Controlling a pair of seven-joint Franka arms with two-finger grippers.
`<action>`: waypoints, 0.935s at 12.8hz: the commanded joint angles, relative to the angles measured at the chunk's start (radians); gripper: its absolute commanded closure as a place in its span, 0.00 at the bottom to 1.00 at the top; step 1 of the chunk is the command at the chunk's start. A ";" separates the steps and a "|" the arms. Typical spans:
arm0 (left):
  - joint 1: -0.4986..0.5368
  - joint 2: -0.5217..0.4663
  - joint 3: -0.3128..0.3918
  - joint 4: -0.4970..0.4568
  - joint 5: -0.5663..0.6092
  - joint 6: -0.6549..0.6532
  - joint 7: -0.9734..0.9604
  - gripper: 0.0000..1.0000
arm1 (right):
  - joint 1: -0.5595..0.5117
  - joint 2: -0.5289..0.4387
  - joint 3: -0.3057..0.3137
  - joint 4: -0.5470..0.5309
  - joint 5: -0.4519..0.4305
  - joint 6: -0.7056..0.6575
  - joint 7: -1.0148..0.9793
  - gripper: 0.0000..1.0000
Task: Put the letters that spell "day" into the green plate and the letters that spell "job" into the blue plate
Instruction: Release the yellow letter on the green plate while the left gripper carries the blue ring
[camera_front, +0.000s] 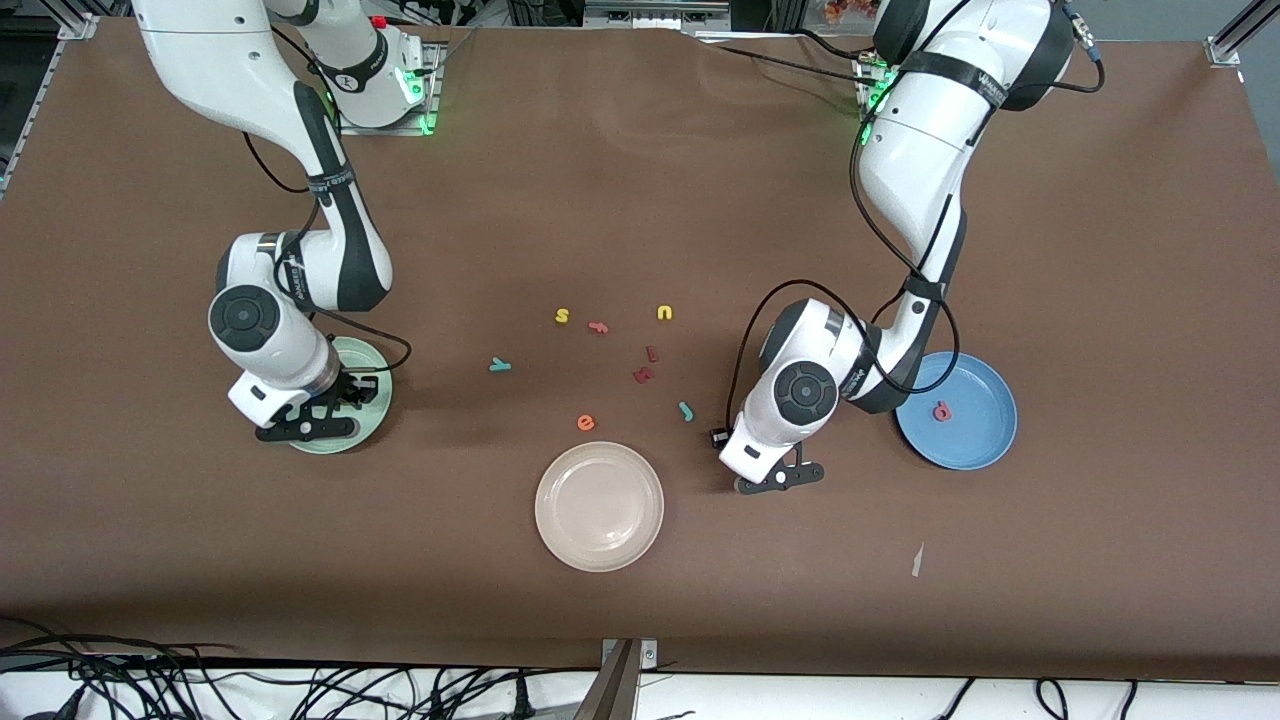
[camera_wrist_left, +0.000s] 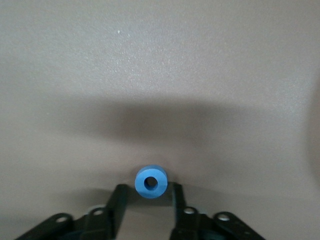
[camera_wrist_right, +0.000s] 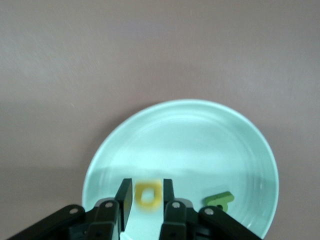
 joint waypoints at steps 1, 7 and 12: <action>-0.013 0.026 0.015 0.041 -0.015 -0.003 -0.007 0.69 | 0.012 -0.065 0.024 -0.054 0.044 0.003 0.049 0.27; 0.014 -0.018 0.015 0.041 -0.007 -0.063 0.016 0.89 | 0.034 -0.092 0.224 -0.046 0.041 -0.027 0.552 0.27; 0.149 -0.156 0.010 -0.031 -0.013 -0.276 0.324 0.91 | 0.113 -0.070 0.227 -0.060 0.041 0.013 0.694 0.27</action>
